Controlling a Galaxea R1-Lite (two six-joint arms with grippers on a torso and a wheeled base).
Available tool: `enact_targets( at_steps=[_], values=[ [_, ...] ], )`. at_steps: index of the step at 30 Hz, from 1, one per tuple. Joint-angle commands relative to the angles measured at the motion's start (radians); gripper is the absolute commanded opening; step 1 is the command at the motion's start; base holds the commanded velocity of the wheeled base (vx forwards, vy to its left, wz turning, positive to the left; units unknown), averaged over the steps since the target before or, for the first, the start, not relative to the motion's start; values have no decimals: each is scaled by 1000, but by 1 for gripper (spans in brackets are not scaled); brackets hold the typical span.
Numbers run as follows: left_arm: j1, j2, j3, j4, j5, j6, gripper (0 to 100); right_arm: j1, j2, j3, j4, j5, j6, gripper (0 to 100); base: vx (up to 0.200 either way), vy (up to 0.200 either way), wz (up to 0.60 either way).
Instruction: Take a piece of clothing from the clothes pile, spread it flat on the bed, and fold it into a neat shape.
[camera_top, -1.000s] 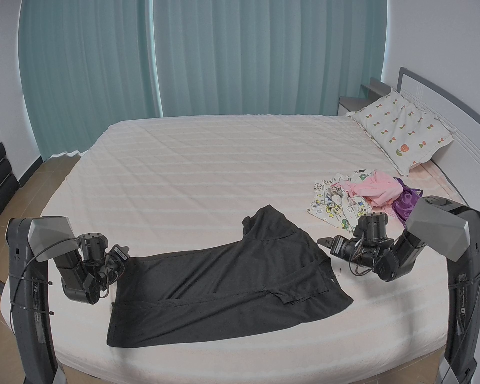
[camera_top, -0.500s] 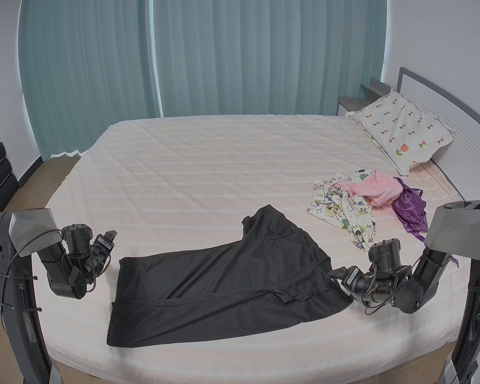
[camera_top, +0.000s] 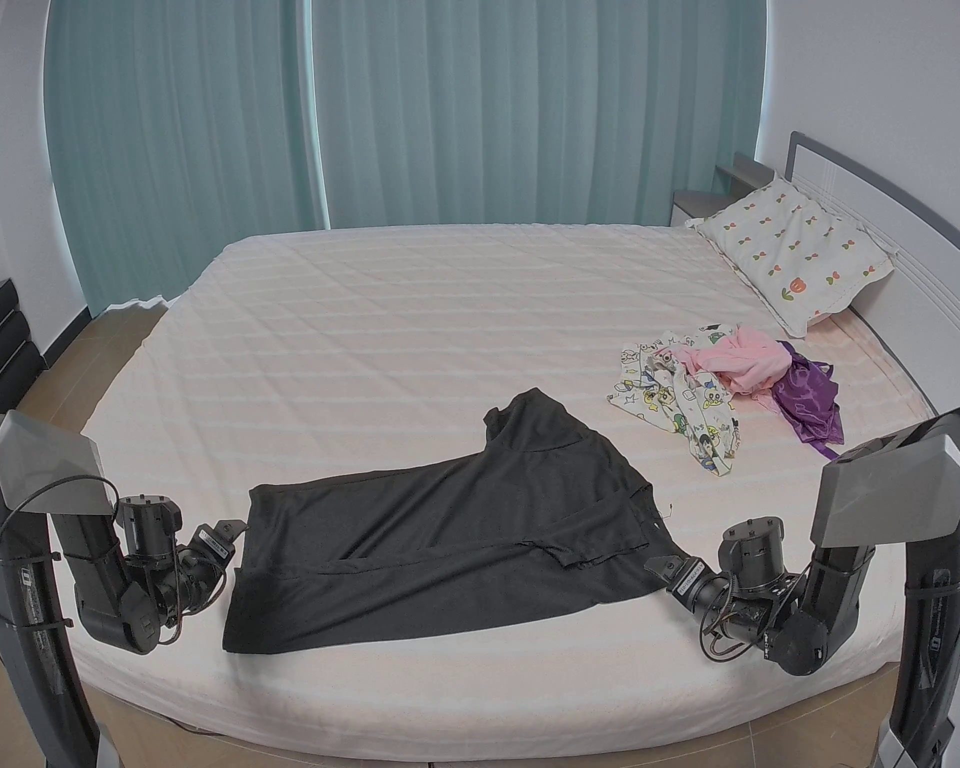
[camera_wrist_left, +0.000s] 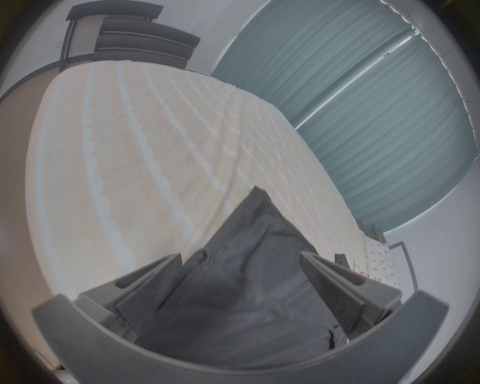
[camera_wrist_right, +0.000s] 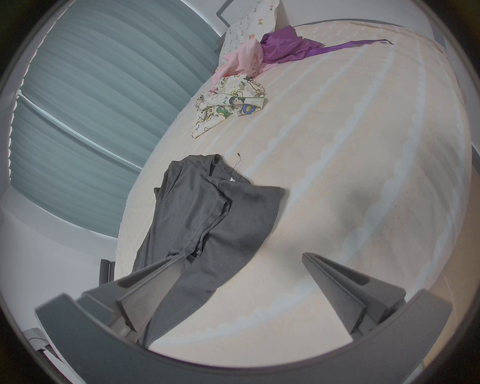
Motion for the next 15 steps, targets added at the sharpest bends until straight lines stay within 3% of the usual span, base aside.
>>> enact_targets(
  at_steps=[1,15],
  values=[
    [-23,-36,51,-17,-15,-13,100,13,116,-9,-89,-27,-19,100,0,0,0],
    [-10,-35,42,-17,-15,-13,100,3,218,-226,-100,-33,-100,100,0,0,0]
  ],
)
